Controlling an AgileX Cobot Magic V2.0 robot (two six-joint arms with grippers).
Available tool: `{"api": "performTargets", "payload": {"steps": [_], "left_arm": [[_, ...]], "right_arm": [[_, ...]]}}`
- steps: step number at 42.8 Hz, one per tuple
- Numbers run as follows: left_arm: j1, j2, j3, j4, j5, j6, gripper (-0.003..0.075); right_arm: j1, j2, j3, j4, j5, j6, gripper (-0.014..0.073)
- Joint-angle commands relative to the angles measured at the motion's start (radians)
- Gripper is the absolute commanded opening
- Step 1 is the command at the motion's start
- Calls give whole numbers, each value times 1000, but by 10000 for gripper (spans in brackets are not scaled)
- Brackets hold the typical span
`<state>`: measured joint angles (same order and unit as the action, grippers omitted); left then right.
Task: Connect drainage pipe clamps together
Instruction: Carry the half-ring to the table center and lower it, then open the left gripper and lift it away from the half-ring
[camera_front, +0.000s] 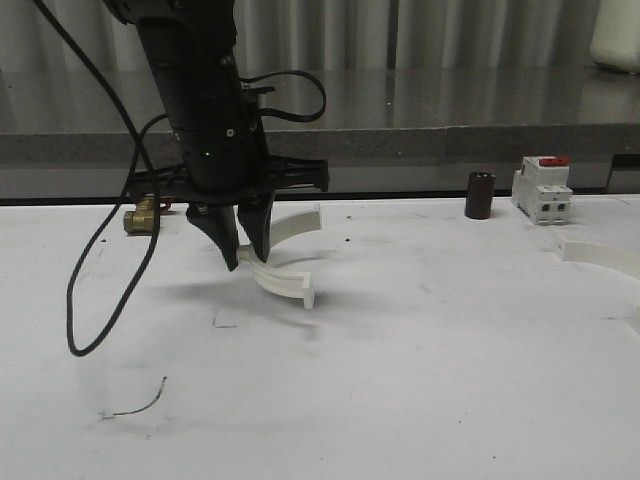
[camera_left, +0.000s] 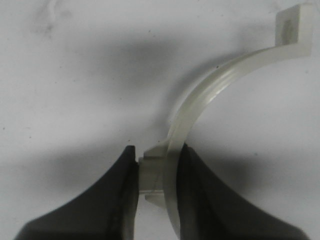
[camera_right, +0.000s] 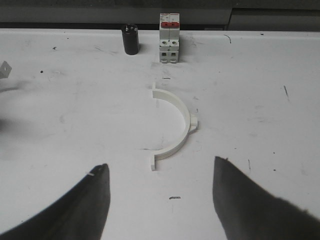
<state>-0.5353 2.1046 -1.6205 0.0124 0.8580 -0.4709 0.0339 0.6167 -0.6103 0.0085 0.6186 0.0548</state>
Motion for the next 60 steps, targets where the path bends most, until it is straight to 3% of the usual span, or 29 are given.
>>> {"api": "performTargets", "payload": {"steps": [1, 39, 55, 60], "left_arm": [[-8, -38, -30, -19, 0, -44, 127], [-8, -23, -30, -12, 30, -59, 131], [-12, -23, -30, -12, 21, -59, 370], [-16, -25, -30, -2, 19, -51, 401]], "right_arm": [[-4, 6, -34, -9, -67, -8, 478], [-4, 6, -34, -9, -67, -8, 478], [-4, 6, -34, -9, -67, -8, 478], [-4, 6, -34, -9, -67, -8, 478]]}}
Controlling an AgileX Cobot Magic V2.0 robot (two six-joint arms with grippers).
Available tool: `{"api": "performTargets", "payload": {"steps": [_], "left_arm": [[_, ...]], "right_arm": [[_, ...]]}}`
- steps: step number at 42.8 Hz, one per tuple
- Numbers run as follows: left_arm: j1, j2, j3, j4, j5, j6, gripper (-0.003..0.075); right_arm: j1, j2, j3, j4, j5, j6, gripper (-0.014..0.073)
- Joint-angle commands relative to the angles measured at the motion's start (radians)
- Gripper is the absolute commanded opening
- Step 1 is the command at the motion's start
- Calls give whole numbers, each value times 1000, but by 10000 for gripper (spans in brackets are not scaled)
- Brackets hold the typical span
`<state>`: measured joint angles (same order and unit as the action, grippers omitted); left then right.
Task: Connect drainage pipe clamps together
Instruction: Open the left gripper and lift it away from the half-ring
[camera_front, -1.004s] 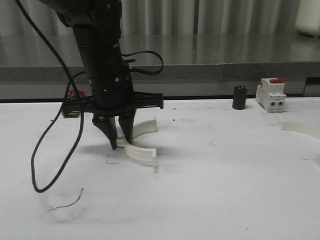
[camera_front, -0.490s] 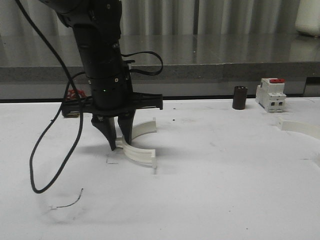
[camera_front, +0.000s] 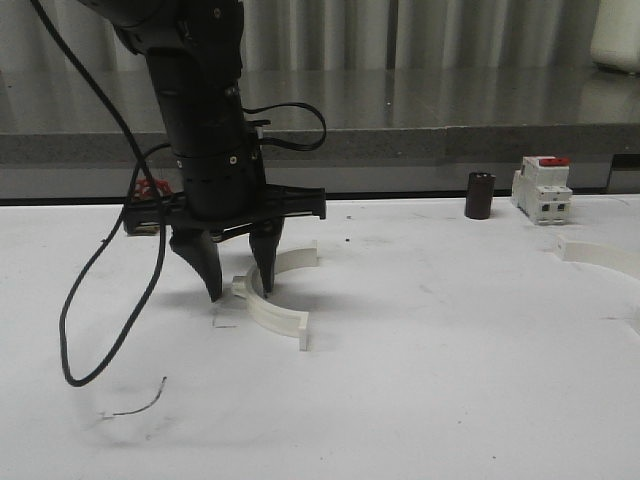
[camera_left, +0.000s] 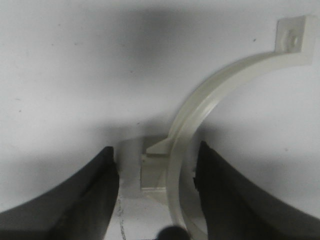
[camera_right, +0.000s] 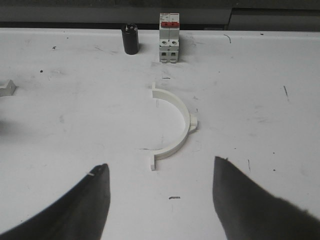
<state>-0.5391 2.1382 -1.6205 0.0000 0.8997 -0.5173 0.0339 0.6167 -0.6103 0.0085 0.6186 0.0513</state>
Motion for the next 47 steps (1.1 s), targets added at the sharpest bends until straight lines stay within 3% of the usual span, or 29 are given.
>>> {"api": "performTargets", "payload": {"steps": [1, 12, 23, 33, 42, 47], "left_arm": [[-12, -59, -30, 11, -23, 3, 401], [-24, -186, -30, 35, 63, 170, 399], [-19, -441, 4, 183, 182, 386, 399], [51, -747, 245, 177, 81, 507, 399], [209, -1029, 511, 71, -68, 544, 399], [241, -1164, 639, 12, -87, 608, 399]], "right_arm": [[-4, 6, -34, -9, -67, -4, 478], [-4, 6, -34, -9, -67, -4, 478], [-4, 6, -34, -9, -67, -4, 478], [-4, 6, -34, -9, -67, -4, 478], [-4, 6, -34, -9, -67, -4, 478], [-4, 6, -34, -9, -67, -4, 478]]}}
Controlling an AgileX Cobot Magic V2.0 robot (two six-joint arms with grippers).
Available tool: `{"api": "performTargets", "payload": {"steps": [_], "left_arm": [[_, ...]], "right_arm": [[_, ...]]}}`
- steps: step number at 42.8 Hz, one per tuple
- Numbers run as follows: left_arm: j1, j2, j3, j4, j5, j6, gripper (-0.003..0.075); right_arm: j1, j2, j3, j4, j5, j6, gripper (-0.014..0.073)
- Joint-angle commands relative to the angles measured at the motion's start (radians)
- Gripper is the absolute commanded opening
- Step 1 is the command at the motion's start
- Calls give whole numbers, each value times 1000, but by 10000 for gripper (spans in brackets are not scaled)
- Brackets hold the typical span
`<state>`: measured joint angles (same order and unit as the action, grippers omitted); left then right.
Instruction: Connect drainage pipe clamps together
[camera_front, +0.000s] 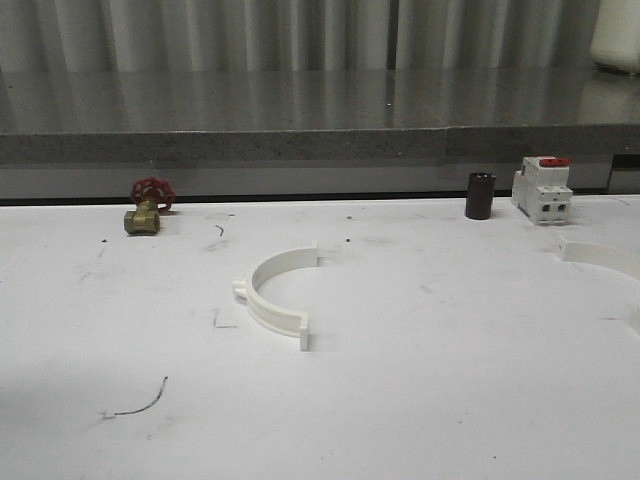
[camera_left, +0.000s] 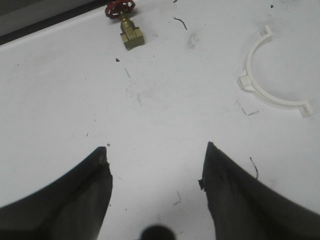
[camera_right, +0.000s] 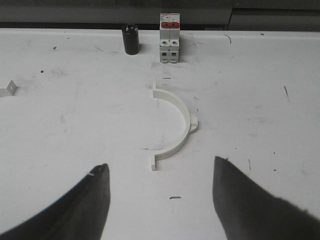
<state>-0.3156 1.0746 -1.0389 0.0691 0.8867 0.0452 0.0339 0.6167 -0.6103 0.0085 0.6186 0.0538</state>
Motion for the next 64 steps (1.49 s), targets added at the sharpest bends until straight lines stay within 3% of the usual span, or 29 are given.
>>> {"api": "performTargets", "payload": {"steps": [1, 12, 27, 32, 44, 49, 56, 64], "left_arm": [[17, -131, 87, -69, -74, 58, 399], [13, -333, 264, -150, -155, 75, 399], [13, -369, 272, -150, -157, 75, 399], [13, -369, 272, -150, -157, 75, 399], [13, -369, 272, -150, -157, 75, 399], [13, -369, 272, -150, -157, 75, 399], [13, -369, 272, -150, -157, 75, 399], [13, -369, 272, -150, -157, 75, 399]], "right_arm": [[-4, 6, -34, -9, -67, -7, 478], [-4, 6, -34, -9, -78, -7, 478], [-4, 6, -38, 3, -77, -7, 478], [-4, 55, -82, 3, 5, -7, 477], [-10, 339, -284, -22, 186, -7, 477], [-73, 489, -381, -18, 244, -7, 477], [-175, 671, -483, 72, 278, -46, 477], [-184, 843, -544, 185, 255, -137, 477]]}}
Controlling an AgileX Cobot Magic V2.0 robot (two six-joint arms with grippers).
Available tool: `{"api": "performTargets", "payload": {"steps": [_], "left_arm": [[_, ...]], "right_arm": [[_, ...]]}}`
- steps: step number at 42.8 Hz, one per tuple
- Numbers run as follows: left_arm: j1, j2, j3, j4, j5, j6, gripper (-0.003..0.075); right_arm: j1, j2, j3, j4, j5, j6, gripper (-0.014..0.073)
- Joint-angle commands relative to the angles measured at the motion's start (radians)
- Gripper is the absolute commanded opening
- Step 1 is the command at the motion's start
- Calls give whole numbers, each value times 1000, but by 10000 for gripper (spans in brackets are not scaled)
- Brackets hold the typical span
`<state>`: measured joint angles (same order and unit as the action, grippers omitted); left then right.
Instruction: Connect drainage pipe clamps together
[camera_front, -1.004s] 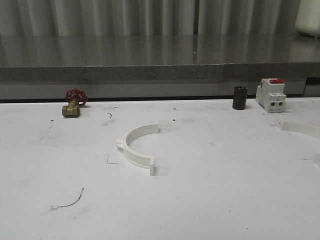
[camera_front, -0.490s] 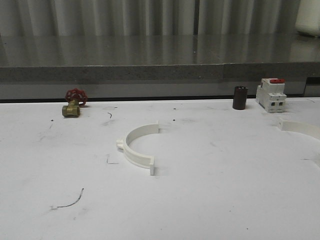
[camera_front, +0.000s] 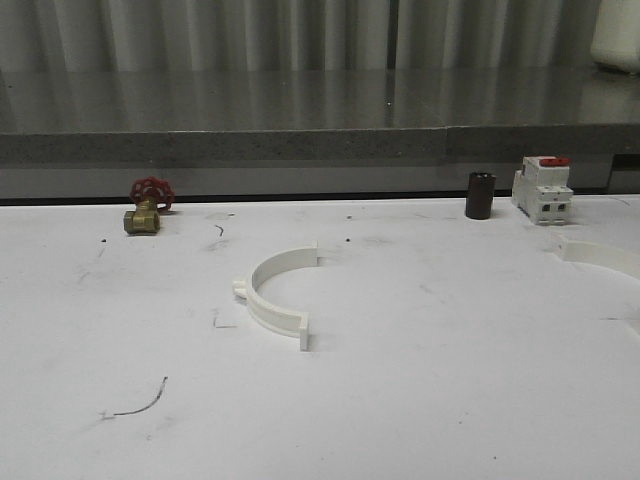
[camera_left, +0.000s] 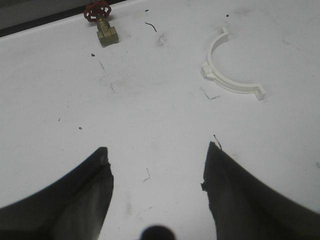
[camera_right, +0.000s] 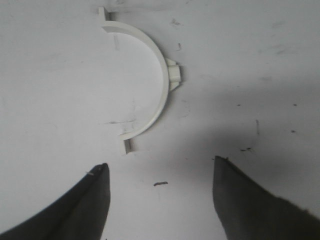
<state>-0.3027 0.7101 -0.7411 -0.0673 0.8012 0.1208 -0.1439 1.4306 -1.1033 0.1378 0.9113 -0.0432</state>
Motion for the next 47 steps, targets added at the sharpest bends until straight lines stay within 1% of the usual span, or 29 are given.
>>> {"api": "performTargets", "payload": {"steps": [1, 11, 25, 34, 41, 43, 47], "left_arm": [[0, -5, -25, -14, -72, 0, 399], [0, -5, -25, -14, -72, 0, 399], [0, -5, -25, -14, -72, 0, 399], [0, -5, -25, -14, -72, 0, 399], [0, -5, -25, -14, -72, 0, 399], [0, -5, -25, -14, -72, 0, 399], [0, -5, -25, -14, -72, 0, 399]], "right_arm": [[-6, 40, -57, 60, -44, -41, 477], [1, 203, -112, 54, -86, -41, 477], [15, 397, -216, -23, -76, -41, 477], [15, 449, -230, -24, -114, -41, 477], [15, 471, -230, -24, -116, -41, 475], [15, 472, -230, -24, -115, -41, 460], [15, 472, -230, -24, -113, -41, 382]]}}
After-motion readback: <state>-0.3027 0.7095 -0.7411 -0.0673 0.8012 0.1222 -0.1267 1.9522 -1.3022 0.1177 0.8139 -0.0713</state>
